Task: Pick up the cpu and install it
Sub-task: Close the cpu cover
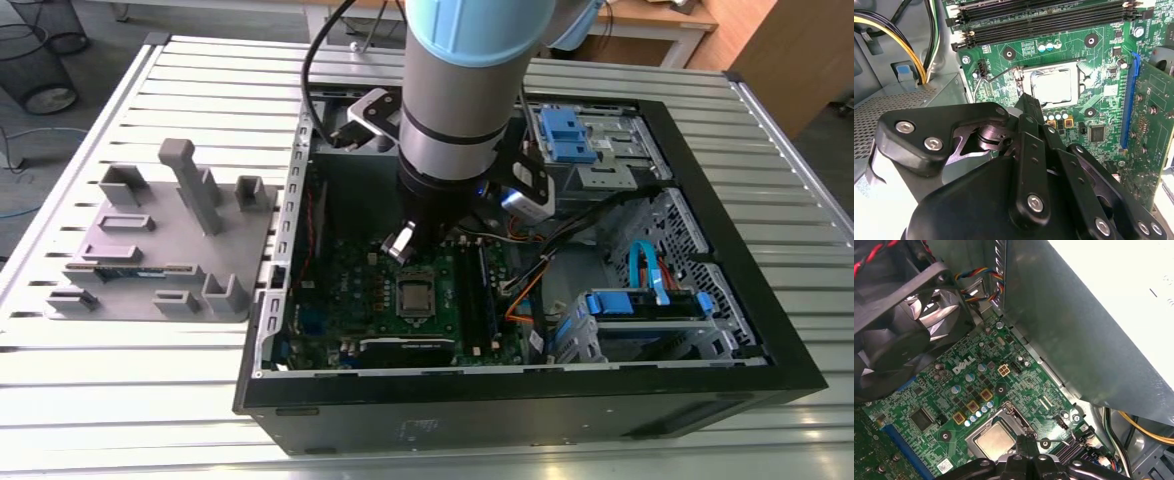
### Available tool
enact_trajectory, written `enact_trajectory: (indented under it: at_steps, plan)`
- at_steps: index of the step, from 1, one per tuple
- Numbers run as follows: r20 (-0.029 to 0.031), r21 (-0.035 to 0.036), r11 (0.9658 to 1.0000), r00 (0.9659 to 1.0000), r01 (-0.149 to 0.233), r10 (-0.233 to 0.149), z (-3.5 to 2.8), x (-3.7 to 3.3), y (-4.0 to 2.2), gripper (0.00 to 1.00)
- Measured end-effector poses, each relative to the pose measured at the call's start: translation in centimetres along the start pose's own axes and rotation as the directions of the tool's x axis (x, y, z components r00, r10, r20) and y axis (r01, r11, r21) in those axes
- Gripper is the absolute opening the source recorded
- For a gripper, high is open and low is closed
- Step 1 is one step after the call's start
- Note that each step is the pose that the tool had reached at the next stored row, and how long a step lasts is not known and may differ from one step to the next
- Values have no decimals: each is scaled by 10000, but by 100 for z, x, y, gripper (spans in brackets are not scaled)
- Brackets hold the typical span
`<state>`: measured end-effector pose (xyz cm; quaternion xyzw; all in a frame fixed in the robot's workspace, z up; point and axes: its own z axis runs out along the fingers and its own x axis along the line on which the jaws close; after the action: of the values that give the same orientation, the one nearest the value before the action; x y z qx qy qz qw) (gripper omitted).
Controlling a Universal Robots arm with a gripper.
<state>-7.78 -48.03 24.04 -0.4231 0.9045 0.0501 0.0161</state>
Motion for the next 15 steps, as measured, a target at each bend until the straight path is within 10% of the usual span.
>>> enact_trajectory:
  at_steps: [15]
  plan:
    - [-34,29,10000,10000,-3,3,-8,81,-54,11]
